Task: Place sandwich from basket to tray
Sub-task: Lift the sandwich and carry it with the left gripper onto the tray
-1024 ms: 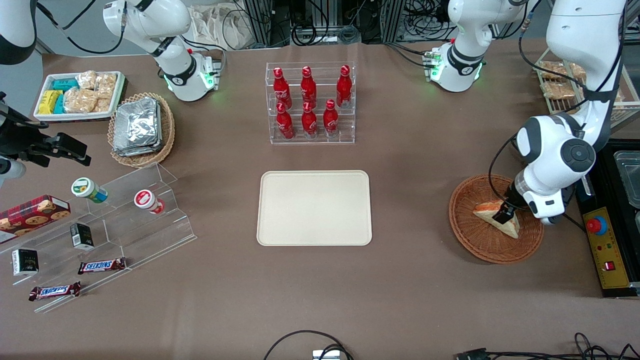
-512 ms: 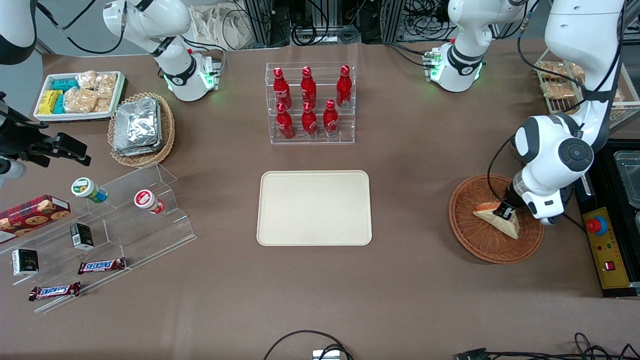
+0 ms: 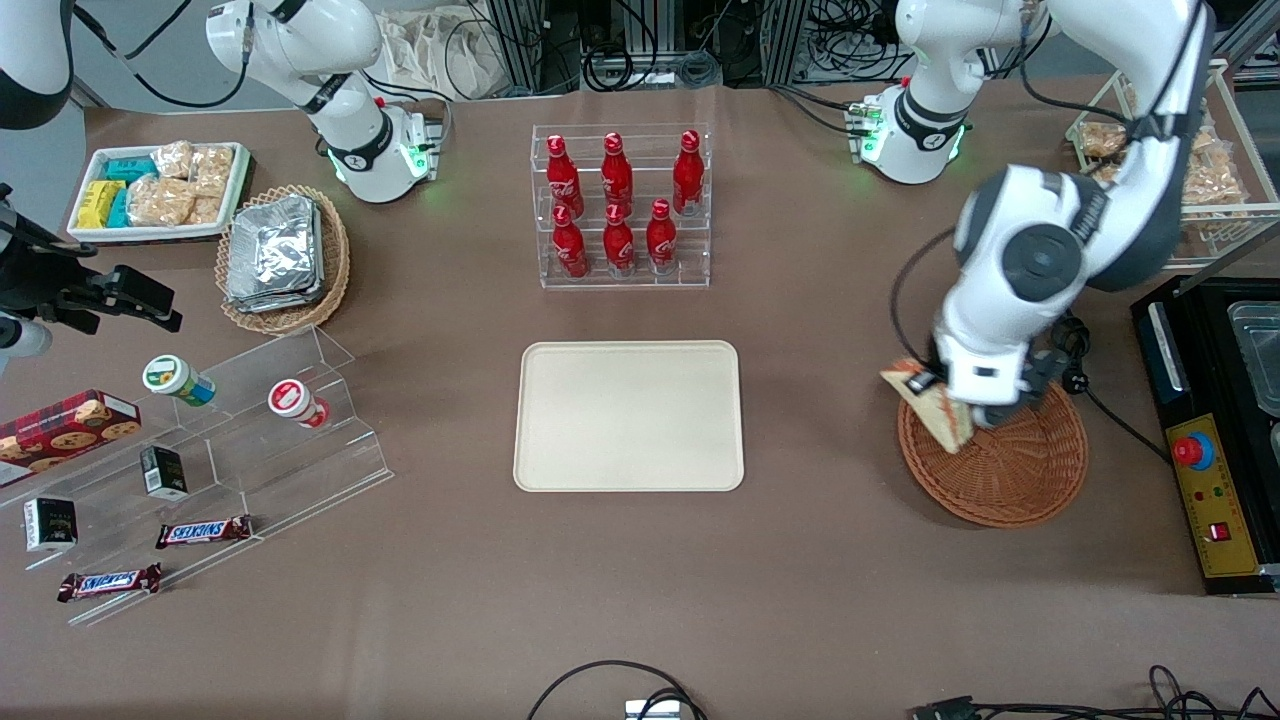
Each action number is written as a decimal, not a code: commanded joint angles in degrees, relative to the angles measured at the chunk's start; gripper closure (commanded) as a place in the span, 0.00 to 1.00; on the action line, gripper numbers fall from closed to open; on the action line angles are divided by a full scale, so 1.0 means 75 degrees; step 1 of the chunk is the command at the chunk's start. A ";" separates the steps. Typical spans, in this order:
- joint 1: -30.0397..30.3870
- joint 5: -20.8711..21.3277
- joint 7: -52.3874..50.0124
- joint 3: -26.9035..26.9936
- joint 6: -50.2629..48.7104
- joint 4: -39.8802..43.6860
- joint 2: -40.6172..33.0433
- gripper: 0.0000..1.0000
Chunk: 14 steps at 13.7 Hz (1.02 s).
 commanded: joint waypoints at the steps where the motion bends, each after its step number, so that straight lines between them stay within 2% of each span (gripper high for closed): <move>1: -0.0397 0.0175 -0.0052 -0.0748 -0.0025 0.0469 0.0537 1.00; 3: -0.1169 0.0338 -0.0076 -0.0774 0.0537 0.0657 0.1006 1.00; 6: -0.1943 0.1134 -0.0286 -0.0762 0.1462 0.0844 0.1849 1.00; 8: -0.2122 0.1975 -0.0345 -0.0762 0.1828 0.1311 0.2761 1.00; 11: -0.2426 0.2751 -0.0896 -0.0751 0.1840 0.1840 0.3526 1.00; 13: -0.2415 0.2894 -0.0885 -0.0750 0.1899 0.1841 0.3703 0.92; 14: -0.2415 0.2975 -0.0861 -0.0750 0.2027 0.1853 0.3762 0.79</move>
